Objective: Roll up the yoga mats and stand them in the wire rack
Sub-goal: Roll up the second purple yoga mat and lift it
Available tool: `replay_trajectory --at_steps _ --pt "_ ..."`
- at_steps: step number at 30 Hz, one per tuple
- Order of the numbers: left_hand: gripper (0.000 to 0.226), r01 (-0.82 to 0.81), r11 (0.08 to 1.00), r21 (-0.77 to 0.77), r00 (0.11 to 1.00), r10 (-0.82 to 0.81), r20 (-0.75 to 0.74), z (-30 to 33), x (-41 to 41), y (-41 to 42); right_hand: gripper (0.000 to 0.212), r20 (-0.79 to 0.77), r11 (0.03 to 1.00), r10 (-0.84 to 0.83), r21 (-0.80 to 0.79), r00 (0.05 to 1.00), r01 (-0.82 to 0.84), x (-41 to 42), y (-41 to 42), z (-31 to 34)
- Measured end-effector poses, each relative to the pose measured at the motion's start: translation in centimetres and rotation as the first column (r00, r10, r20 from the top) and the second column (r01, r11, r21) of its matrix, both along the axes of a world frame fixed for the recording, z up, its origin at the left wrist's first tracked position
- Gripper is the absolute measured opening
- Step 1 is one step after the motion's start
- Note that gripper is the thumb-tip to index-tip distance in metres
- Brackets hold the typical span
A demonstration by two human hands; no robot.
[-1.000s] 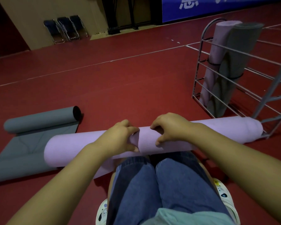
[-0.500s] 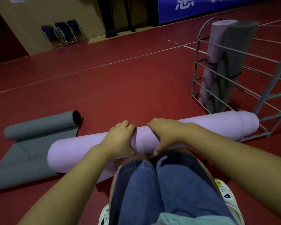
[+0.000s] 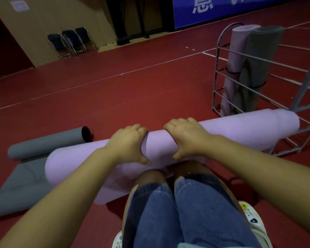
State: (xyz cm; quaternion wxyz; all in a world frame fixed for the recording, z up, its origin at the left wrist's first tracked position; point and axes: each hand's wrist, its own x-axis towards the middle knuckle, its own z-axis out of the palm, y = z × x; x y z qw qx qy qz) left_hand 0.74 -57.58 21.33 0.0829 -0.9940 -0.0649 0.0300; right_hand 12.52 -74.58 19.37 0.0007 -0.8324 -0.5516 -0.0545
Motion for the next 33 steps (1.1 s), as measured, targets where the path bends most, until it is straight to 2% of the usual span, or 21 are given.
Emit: replay_trajectory --at_steps 5,10,14,17,23,26,29,31,33 --pt "0.088 0.072 0.996 -0.052 0.996 -0.074 -0.040 5.1 -1.8 -3.0 0.077 -0.059 0.995 0.073 -0.057 0.996 -0.076 -1.2 -3.5 5.3" --pt "0.080 0.117 0.992 -0.046 0.992 -0.119 -0.030 2.1 -5.3 -4.9 0.069 -0.064 0.985 0.103 -0.132 0.993 -0.110 -4.6 -6.0 3.4" --pt "0.079 0.017 0.980 -0.198 0.988 -0.047 -0.146 -1.6 -5.6 -5.4 0.067 -0.247 0.971 0.072 -0.204 0.966 -0.124 -4.4 -5.8 -0.3" --pt "0.075 -0.027 0.949 -0.315 0.983 -0.032 -0.182 -2.4 -4.8 -4.7 0.072 -0.370 0.973 0.047 -0.193 0.928 -0.127 -3.3 -5.4 -1.5" --pt "0.054 -0.161 0.831 -0.533 0.953 -0.009 -0.302 -1.9 -2.2 -2.6 0.073 -0.528 0.944 -0.034 -0.297 0.849 -0.147 -0.1 -2.9 -1.2" --pt "0.053 -0.201 0.847 -0.492 0.925 -0.001 -0.381 -1.6 -0.6 -1.8 0.080 -0.552 0.910 -0.123 -0.394 0.825 -0.129 1.0 -2.1 -0.7" --pt "0.072 -0.147 0.922 -0.359 0.899 -0.027 -0.438 -0.9 0.7 -1.8 0.086 -0.555 0.889 -0.155 -0.439 0.818 -0.129 1.3 -1.7 -0.2" --pt "0.078 -0.118 0.934 -0.337 0.891 -0.050 -0.450 -0.6 1.0 -2.2 0.083 -0.517 0.882 -0.139 -0.453 0.845 -0.132 0.8 -1.8 0.1" --pt "0.075 -0.104 0.936 -0.337 0.886 -0.067 -0.458 -0.4 1.2 -2.2 0.079 -0.423 0.913 -0.085 -0.396 0.902 -0.099 -0.1 -2.2 0.6"
